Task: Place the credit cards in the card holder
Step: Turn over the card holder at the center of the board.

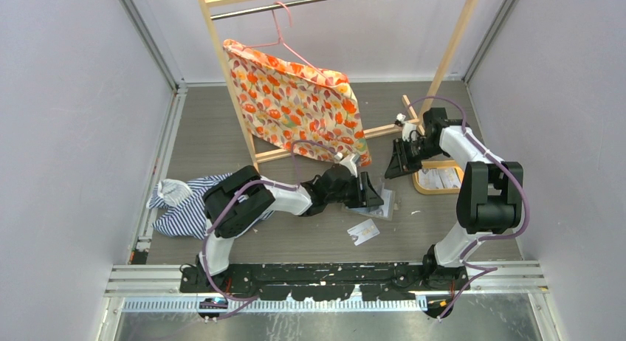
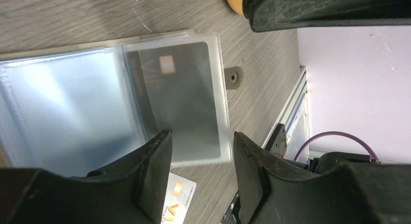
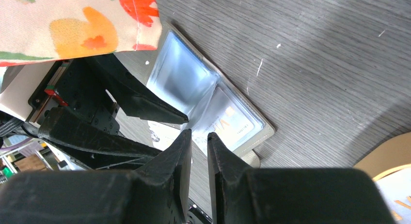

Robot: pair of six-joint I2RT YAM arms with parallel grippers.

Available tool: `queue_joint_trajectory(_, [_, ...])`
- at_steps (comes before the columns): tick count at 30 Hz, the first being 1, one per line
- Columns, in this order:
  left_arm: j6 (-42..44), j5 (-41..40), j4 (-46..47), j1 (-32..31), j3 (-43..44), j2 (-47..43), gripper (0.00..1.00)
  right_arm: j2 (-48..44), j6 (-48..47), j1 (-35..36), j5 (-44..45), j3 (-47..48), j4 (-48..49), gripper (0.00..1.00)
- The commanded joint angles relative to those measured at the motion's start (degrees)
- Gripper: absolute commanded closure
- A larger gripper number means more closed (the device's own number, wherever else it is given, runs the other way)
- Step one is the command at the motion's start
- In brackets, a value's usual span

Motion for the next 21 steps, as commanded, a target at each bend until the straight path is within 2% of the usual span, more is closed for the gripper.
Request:
queue_joint_trajectory(1, [1.1,2.1,3.3,-1.0,1.6,-1.4,0.48,-2.5,-1.9,-0.7,-2.3,-0.3,-0.7,0.76])
queue_joint_trajectory(11, [0.1,4.5,6.6,-1.7,1.8,0.6,0.42,-3.5,-3.2,-2.3,-3.5,-0.4,-1.7,0.75])
queue_joint_trajectory(16, [6.8,1.8,4.0,-2.1,-1.0,-6.9,0.42,-10.4,-6.8,-6.9,-2.0,-1.6,-1.1,0.75])
queue_joint_trajectory(19, [14.3,-1.2,0.0,-2.7,-4.7,-14.2,0.42,-16.3,-8.6,-9.6,2.8,-3.9,2.5,0.67])
queue_joint_trajectory(21, [18.9,-5.1,-1.9,-2.9,-8.4,-19.9,0.42,-19.3,-9.2,-10.9,8.2,-5.7,6.1,0.57])
